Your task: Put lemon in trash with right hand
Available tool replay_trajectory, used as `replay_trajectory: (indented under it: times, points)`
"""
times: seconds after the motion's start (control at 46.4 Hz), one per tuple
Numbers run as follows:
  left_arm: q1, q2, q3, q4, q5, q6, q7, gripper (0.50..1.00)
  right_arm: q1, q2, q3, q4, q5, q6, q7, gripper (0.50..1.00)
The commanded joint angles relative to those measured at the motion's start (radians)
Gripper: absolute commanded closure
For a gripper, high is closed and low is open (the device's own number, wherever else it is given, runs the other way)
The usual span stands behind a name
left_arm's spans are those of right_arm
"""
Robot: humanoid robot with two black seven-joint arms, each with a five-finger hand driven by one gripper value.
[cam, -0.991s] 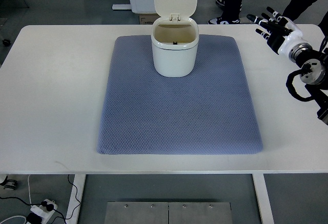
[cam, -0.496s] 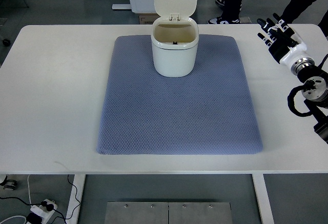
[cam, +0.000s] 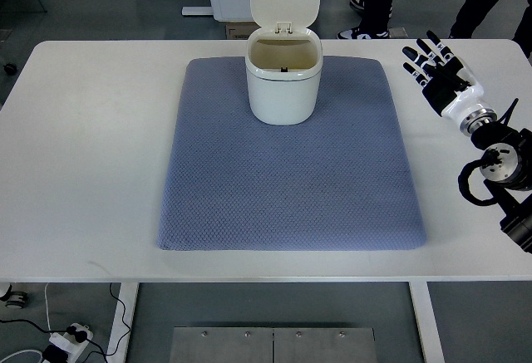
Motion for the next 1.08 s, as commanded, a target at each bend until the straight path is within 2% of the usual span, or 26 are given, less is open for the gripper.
replay_trajectory:
  times: [0.0,0.28,0.754,1.056]
  points:
    - [0.000,0.000,0.000,0.001,0.000,0.000,0.000,0.500,-0.003,0.011,0.014,0.000,0.000,0.001,0.010,0.500]
    - [0.000,0.000,0.000,0.001,0.000,0.000,0.000,0.500,-0.037,0.045,0.029,-0.005,-0.067,-0.001,0.045,0.500]
    - [0.000,0.000,0.000,0.001,0.000,0.000,0.000,0.500,-0.045,0.042,0.060,-0.011,-0.144,-0.031,0.047,0.500]
    - [0.000,0.000,0.000,0.001,0.000,0.000,0.000,0.500,-0.072,0.091,0.154,-0.017,-0.143,-0.055,0.056,0.500]
